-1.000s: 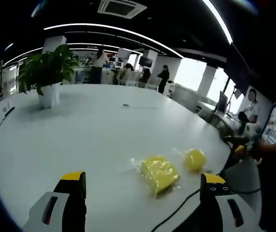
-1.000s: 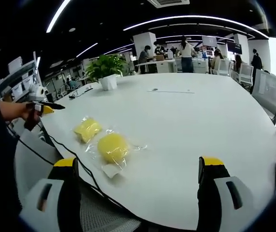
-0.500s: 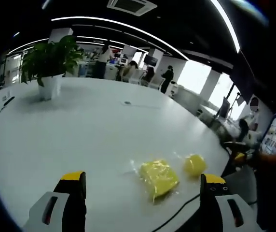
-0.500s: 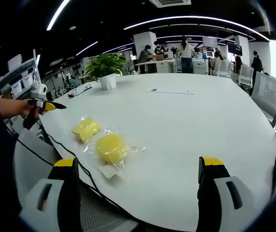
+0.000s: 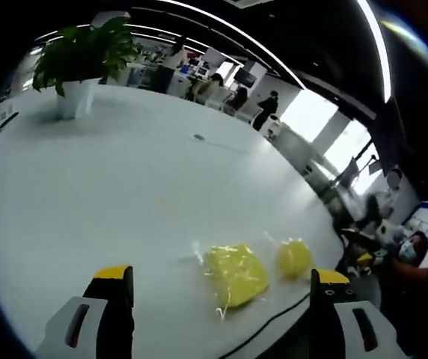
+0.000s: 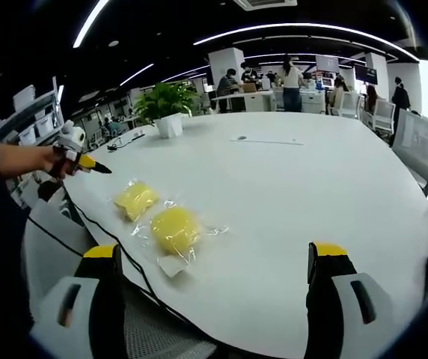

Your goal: Compare the silicone blocks by pressing each to a similar depth, holding the contact briefly, and releasing to observe deformation and rebound differences across the visible hardness samples.

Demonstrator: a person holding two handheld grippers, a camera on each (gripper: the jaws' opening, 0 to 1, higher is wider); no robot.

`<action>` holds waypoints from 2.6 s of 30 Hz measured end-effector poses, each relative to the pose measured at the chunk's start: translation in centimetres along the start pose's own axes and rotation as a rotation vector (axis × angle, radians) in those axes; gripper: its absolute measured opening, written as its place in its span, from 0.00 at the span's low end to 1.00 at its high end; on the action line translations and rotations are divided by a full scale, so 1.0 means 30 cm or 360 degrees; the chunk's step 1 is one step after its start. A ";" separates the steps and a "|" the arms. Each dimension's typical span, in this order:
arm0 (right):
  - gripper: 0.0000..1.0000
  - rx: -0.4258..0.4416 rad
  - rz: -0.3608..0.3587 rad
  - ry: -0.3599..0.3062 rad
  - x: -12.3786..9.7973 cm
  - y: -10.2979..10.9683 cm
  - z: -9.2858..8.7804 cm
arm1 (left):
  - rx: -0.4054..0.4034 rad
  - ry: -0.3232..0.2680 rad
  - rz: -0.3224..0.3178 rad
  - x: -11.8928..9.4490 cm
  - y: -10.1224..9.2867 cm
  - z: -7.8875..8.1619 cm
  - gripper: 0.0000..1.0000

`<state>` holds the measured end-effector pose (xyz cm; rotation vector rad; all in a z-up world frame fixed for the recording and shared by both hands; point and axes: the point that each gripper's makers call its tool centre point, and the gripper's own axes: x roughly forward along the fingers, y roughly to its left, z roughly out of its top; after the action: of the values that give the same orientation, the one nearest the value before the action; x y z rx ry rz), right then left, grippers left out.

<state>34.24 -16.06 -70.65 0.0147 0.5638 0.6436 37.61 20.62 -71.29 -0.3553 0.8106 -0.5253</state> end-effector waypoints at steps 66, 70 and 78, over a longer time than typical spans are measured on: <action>0.96 0.0078 0.0010 0.0076 0.027 -0.007 -0.055 | -0.0638 0.0144 -0.0298 0.280 0.084 -0.036 0.12; 0.96 0.0085 0.0009 0.0084 0.026 -0.010 -0.062 | -0.0615 0.0134 -0.0302 0.281 0.081 -0.036 0.06; 0.96 0.0079 0.0015 0.0077 0.029 -0.010 -0.053 | -0.0567 0.0144 -0.0287 0.277 0.078 -0.044 0.00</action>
<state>34.19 -16.06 -72.49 0.0483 0.6269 0.6406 42.09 17.68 -78.20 -0.7421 0.9670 -0.5678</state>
